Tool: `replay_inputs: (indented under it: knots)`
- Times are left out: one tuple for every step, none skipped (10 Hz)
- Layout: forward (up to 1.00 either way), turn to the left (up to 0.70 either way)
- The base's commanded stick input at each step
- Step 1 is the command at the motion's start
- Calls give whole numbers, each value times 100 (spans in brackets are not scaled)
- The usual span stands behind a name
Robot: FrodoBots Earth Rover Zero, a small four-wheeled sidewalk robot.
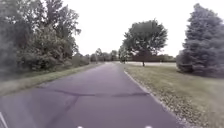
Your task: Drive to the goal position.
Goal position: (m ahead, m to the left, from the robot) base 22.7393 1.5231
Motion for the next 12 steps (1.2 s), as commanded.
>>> replay_inputs:
  knots:
    - [70, 1]
    - [70, 1]
    - [70, 1]
    - [70, 1]
    - [70, 1]
    - [70, 1]
    - [70, 1]
    - [70, 1]
    - [70, 1]
    - [70, 1]
    - [70, 1]
    - [70, 1]
